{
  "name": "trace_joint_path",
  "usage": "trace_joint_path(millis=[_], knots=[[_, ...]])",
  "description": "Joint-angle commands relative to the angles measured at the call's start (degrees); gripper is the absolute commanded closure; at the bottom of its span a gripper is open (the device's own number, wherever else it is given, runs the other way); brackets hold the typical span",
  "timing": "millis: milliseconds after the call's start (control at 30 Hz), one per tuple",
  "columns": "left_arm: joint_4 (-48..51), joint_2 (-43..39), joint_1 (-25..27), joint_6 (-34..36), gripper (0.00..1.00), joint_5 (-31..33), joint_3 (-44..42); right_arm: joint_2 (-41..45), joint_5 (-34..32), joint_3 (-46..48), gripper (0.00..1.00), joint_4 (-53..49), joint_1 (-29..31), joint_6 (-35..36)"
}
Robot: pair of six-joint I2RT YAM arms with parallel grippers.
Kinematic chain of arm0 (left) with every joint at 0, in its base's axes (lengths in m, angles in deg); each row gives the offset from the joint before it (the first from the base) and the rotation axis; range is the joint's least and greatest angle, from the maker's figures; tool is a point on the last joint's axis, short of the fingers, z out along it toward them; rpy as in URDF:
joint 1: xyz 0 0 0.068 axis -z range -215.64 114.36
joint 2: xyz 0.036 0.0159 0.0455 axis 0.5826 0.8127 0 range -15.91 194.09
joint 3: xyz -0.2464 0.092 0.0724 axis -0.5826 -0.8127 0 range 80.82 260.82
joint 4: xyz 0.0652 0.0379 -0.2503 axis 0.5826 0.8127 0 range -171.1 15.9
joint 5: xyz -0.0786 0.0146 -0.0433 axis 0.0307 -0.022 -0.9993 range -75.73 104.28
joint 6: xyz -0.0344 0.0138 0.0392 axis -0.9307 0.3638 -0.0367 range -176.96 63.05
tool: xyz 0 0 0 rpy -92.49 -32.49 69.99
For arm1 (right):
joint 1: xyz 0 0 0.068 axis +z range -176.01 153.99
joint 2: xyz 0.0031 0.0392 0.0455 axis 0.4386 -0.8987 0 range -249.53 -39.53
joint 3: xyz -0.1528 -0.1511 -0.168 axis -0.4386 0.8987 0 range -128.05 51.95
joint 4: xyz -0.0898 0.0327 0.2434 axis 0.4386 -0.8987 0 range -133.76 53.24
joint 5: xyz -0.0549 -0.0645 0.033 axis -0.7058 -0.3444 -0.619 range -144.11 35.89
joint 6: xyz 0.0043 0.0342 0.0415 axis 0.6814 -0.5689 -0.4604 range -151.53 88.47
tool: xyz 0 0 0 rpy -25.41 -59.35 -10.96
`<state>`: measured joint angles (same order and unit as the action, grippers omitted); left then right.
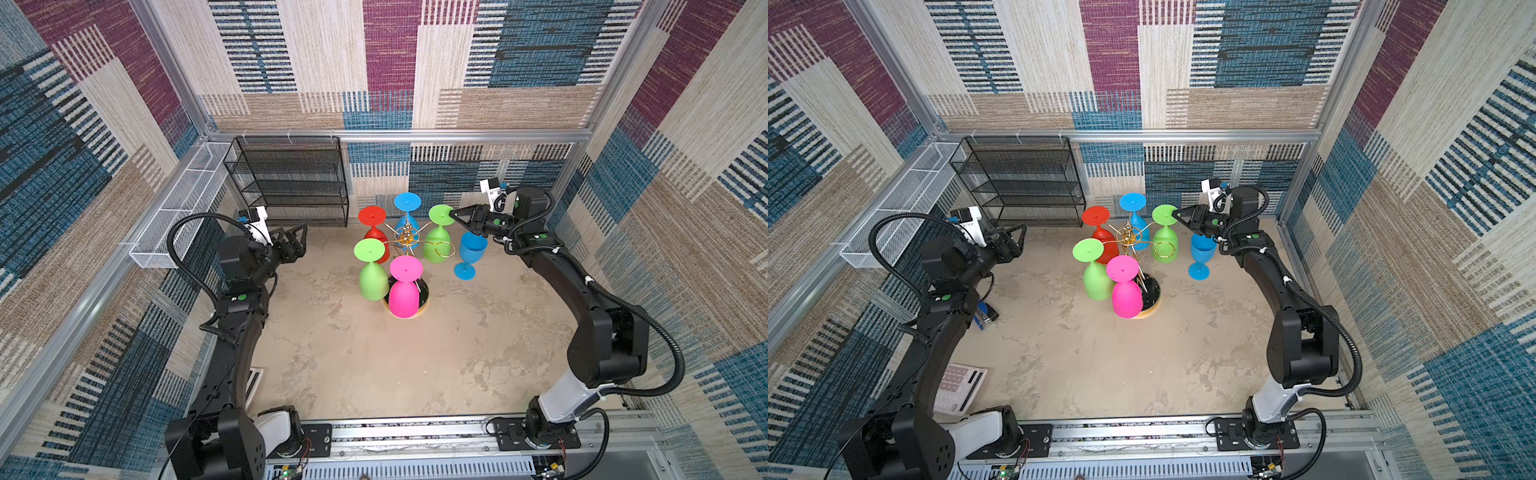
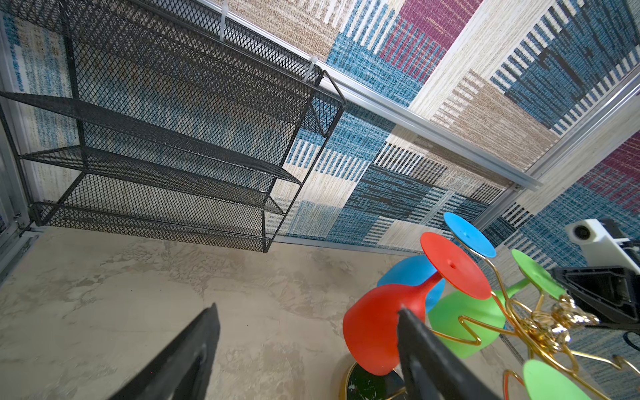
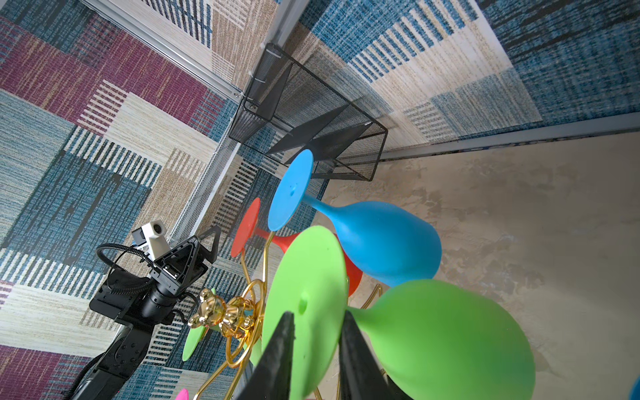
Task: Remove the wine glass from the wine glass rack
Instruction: 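Reach the right gripper to the green glass stem and close on it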
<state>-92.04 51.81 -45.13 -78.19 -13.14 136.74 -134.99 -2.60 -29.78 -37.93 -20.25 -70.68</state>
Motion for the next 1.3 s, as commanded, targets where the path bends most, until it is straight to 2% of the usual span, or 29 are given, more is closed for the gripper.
trace_joint_path(millis=[0,367,600,1267], knots=[[-2.1,-0.4,-0.1,-0.6,0.18,-0.8,-0.1,0.0,0.8,-0.1,0.77,2.7,0.1,-1.7],[-2.2,-0.5,-0.1,-0.6,0.17,-0.9,-0.1,0.2,1.4,0.5,0.87,4.2,0.1,-3.7],[-2.3,-0.6,-0.1,-0.5,0.18,-0.9,-0.1,0.9,2.5,0.9,1.0,5.8,0.1,-5.4],[-2.8,-1.1,-0.1,-1.0,0.18,-1.2,-0.4,2.9,3.6,1.8,1.0,8.2,0.5,-8.2]])
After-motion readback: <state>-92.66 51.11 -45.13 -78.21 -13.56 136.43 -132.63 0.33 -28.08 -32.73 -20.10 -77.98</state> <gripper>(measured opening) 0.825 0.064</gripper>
